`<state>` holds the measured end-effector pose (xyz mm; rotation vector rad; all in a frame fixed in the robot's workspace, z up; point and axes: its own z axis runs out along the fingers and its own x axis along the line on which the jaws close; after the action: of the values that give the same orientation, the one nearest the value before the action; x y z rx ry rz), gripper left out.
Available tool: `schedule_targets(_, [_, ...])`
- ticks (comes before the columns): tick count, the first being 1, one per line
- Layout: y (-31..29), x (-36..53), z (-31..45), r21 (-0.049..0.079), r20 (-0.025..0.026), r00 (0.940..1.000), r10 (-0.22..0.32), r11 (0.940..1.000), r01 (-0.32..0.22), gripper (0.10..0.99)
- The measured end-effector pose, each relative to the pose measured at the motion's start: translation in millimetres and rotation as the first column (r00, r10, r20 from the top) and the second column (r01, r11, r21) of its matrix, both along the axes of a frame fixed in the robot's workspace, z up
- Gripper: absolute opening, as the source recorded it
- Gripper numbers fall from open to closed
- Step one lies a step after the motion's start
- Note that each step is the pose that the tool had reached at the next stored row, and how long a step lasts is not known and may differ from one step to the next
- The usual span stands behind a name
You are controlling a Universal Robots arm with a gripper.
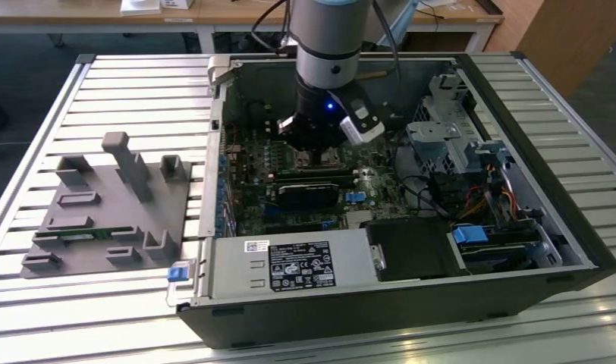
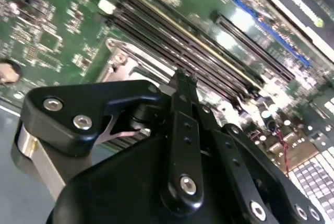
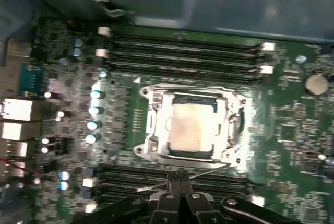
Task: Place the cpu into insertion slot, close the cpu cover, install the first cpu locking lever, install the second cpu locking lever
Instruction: 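Install the second cpu locking lever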
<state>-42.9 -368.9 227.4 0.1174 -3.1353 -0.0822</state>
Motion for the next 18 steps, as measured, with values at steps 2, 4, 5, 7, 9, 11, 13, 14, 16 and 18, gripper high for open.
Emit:
schedule_targets(2, [0.0,-0.8,-2.6,0.0,-0.0001,1.0,0.0,1.0,0.0,0.106])
schedule_targets(4, [-0.1,-0.9,-6.1,0.0,-0.0002,1.0,0.0,1.0,0.0,0.106])
schedule_targets(5, [-0.1,-0.9,-7.8,0.0,-0.0002,1.0,0.0,1.0,0.0,0.106])
schedule_targets(7, [-0.8,-1.0,-9.1,0.015,-0.0004,1.0,0.0,0.9999,0.0,0.106])
schedule_targets(9, [-2.6,-1.0,-9.3,0.042,-0.0002,1.0,0.0,0.9991,0.0,0.106])
schedule_targets(11, [-5.3,-1.3,-9.4,0.064,-0.0002,1.0,0.0,0.998,0.0,0.106])
schedule_targets(13, [-8.8,-2.0,-9.4,0.078,-0.0002,1.0,0.0,0.997,0.0,0.106])
schedule_targets(14, [-10.8,-2.5,-9.4,0.082,-0.0003,1.0,0.0,0.9966,0.0,0.106])
schedule_targets(16, [-15.0,-4.7,-9.6,0.089,-0.0002,1.0,0.0,0.996,0.0,0.106])
schedule_targets(18, [-18.4,-7.7,-9.9,0.095,-0.0002,1.0,0.0,0.9955,0.0,0.106])
